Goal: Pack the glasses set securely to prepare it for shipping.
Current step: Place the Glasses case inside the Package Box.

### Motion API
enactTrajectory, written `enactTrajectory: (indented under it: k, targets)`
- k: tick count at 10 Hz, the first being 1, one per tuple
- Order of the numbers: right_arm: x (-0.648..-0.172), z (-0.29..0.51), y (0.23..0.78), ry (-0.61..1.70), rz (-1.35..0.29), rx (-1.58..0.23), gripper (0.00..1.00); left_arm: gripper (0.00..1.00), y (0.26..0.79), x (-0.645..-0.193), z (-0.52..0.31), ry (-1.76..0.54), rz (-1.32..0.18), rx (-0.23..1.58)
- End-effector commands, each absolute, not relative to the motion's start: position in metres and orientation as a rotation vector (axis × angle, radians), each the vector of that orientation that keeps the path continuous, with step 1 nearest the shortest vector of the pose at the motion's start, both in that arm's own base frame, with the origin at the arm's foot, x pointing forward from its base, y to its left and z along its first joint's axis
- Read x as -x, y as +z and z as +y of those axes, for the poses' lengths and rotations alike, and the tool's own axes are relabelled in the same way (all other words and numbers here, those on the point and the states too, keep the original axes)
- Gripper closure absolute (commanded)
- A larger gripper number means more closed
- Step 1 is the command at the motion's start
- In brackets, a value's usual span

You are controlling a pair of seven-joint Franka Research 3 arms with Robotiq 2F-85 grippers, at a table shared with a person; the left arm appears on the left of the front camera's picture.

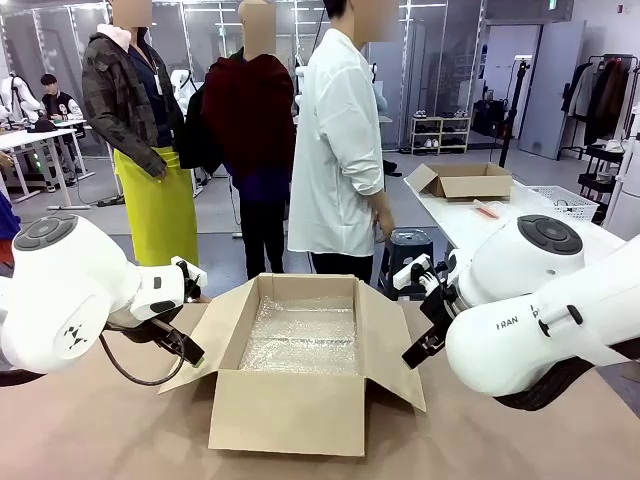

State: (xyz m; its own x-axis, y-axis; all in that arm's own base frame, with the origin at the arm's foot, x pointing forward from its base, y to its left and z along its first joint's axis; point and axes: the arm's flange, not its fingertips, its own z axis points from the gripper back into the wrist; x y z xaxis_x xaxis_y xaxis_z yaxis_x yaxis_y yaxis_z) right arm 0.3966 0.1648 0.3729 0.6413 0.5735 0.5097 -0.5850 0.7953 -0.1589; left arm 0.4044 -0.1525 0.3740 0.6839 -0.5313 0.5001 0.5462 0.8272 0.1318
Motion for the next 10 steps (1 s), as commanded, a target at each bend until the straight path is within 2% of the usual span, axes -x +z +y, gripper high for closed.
enactTrajectory:
  k: [1, 3, 6, 8, 10]
  targets:
    - [-0.396, 0.165, 0.373, 0.659, -0.574, -0.022, 0.0, 0.0, 0.373, -0.404, -0.152, -0.602, -0.55, 0.029]
    - [-0.397, 0.165, 0.373, 0.66, -0.574, -0.021, 0.0, 0.0, 0.374, -0.404, -0.152, -0.604, -0.551, 0.029]
    - [-0.39, 0.153, 0.434, 0.648, -0.603, 0.008, 0.0, 0.0, 0.426, -0.391, -0.134, -0.746, -0.544, 0.104]
    - [-0.405, 0.129, 0.477, 0.514, -0.56, 0.003, 0.0, 0.0, 0.475, -0.372, -0.112, -0.899, -0.546, 0.216]
    - [-0.438, 0.101, 0.497, 0.384, -0.477, -0.013, 0.0, 0.0, 0.508, -0.347, -0.099, -1.089, -0.57, 0.325]
